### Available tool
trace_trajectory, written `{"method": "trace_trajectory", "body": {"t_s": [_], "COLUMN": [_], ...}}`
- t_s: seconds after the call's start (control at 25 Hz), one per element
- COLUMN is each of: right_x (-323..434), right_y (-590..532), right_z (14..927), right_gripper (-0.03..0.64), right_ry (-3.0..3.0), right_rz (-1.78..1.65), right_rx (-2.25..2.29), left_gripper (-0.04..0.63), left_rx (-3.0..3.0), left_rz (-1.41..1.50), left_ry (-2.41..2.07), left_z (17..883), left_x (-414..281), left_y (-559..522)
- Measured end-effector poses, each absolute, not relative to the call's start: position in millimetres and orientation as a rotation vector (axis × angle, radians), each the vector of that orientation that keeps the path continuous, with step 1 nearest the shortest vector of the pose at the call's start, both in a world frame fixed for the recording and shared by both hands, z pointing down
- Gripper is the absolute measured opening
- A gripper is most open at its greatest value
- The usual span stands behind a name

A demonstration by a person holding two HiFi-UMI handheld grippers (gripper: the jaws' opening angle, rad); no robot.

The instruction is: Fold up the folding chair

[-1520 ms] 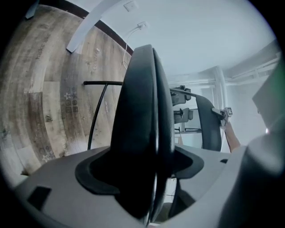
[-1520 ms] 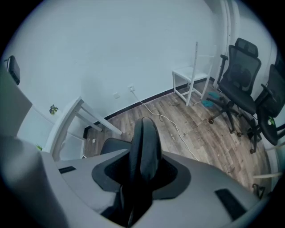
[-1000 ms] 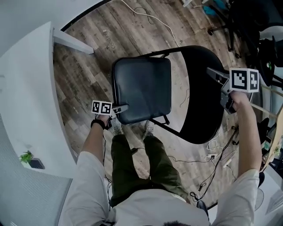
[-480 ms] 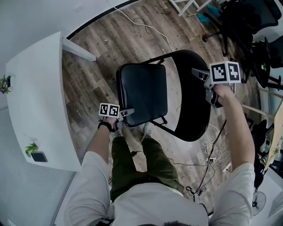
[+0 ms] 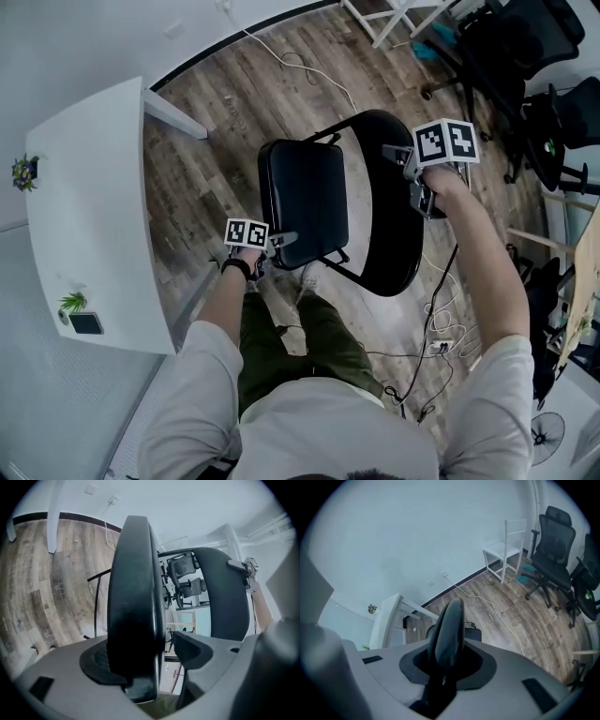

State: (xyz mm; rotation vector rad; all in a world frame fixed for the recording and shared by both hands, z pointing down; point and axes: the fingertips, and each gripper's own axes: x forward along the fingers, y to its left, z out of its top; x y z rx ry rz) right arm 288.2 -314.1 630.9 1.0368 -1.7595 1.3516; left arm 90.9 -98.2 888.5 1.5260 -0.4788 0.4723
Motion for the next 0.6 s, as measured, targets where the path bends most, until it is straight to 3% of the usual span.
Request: {"method": "trace_trajectory", "body": {"t_s": [0.6], "right_x": [272], "right_y": [-311], "right_z": [608], "right_gripper": [0.110], "right_ry": [-1.704], "right_rz": [1.337], "right_rx": [1.076], "left_gripper": [0.354], "left_rx": [1.541], "left_rz": [0.520], "left_ry": [-0.503], "left_z": [843], "left_x": [146], "left_y": [-101]}}
